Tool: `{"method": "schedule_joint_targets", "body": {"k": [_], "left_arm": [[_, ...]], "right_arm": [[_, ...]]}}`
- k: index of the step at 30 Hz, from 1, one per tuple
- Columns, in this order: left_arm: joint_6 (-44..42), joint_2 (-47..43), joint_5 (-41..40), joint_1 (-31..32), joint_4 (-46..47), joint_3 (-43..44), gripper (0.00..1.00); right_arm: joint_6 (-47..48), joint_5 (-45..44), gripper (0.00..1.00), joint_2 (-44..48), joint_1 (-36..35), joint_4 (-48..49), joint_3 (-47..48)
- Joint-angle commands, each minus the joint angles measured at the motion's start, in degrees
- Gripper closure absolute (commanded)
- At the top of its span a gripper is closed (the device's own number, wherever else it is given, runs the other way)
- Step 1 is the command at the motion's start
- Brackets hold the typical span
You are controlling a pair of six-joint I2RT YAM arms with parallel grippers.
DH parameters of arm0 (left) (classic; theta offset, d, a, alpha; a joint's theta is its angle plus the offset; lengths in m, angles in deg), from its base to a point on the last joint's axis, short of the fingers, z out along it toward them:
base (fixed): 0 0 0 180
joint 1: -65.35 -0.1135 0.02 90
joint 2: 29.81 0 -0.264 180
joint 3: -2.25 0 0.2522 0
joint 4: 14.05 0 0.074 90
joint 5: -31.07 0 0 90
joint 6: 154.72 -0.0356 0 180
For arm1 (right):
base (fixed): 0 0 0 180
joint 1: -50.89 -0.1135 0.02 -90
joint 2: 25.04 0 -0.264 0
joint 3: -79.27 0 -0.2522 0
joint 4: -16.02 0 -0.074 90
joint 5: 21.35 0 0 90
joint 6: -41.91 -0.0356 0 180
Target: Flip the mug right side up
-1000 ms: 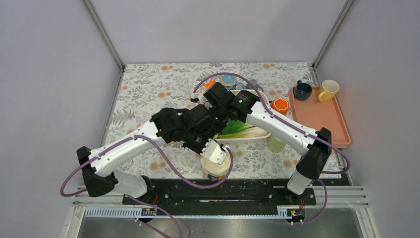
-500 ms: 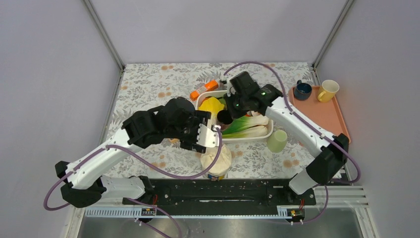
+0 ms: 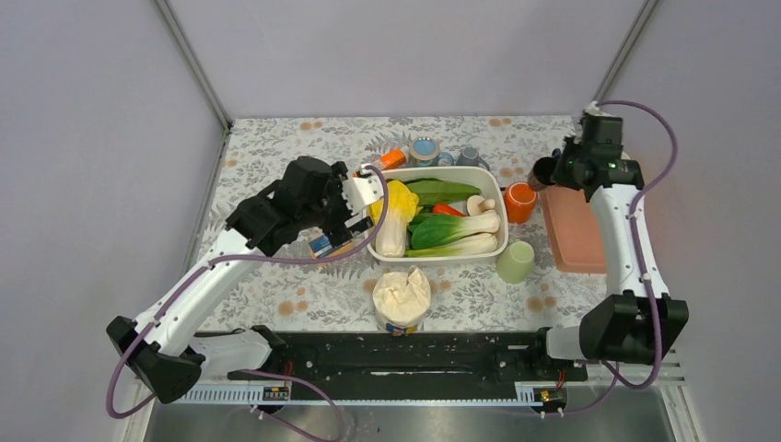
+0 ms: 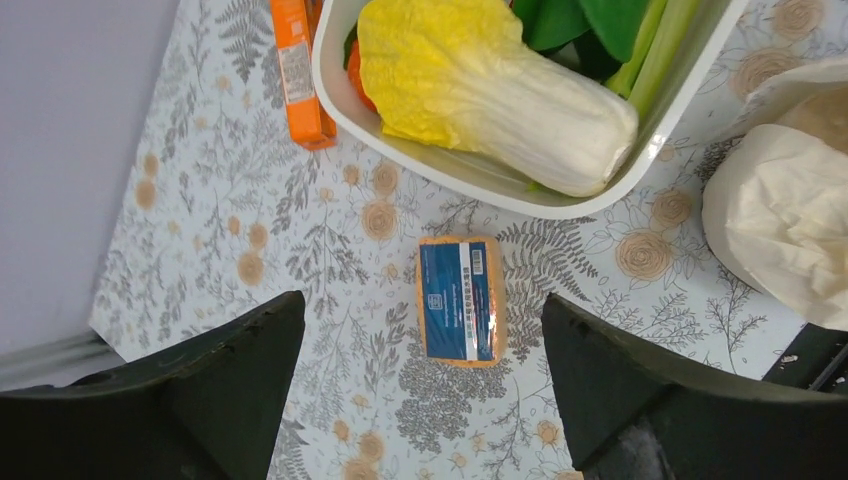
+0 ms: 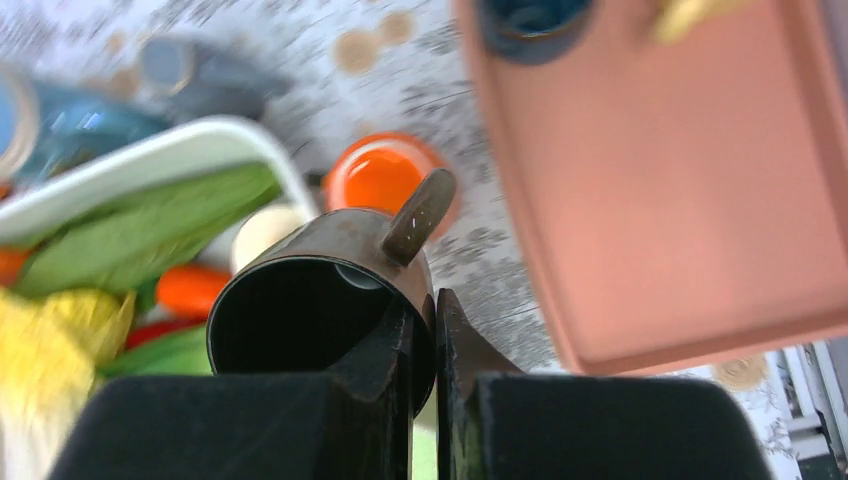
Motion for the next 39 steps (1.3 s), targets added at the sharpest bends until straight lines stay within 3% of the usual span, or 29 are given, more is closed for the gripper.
{"method": "schedule_joint_targets", "body": {"k": [1, 9, 14, 23, 26, 29, 34, 39], "left_arm": [[4.13, 0.07, 3.51, -4.3, 7.01, -3.62, 0.08], [2.22, 0.33, 2.2, -6.36, 9.15, -8.17, 0.08], [1.37, 0.6, 1.84, -6.72, 8.75, -8.39, 0.08], [1.38, 0.63, 2.22, -6.88, 8.13, -8.21, 0.08], [1.25, 0.55, 2.25, -7.05, 7.84, -7.75, 0.08], [1.08, 0.27, 2.36, -7.14, 7.58, -7.53, 0.08], [0.52, -0.18, 2.54, -7.14, 7.25, -8.28, 0.08], [0.2, -0.21, 2.28, -7.14, 6.87, -7.52, 0.08]], "right_arm": [[-3.66, -0.86, 1.0, -2.72, 9.88, 7.54, -0.98], [-8.29, -5.2, 1.0, -13.96, 14.93, 12.81, -2.3], [-10.33, -10.1, 1.0, -15.63, 16.1, 18.98, -7.34], [-10.63, -7.87, 1.0, -22.71, 18.26, 20.12, -5.6], [-10.37, -7.78, 0.85, -23.13, 18.34, 19.95, -5.58], [-9.9, -7.69, 0.76, -23.09, 18.34, 19.77, -4.95], [-9.1, -5.76, 0.46, -23.22, 18.32, 16.79, -2.42], [-6.83, -5.98, 0.33, -18.69, 18.34, 14.52, -1.82]]}}
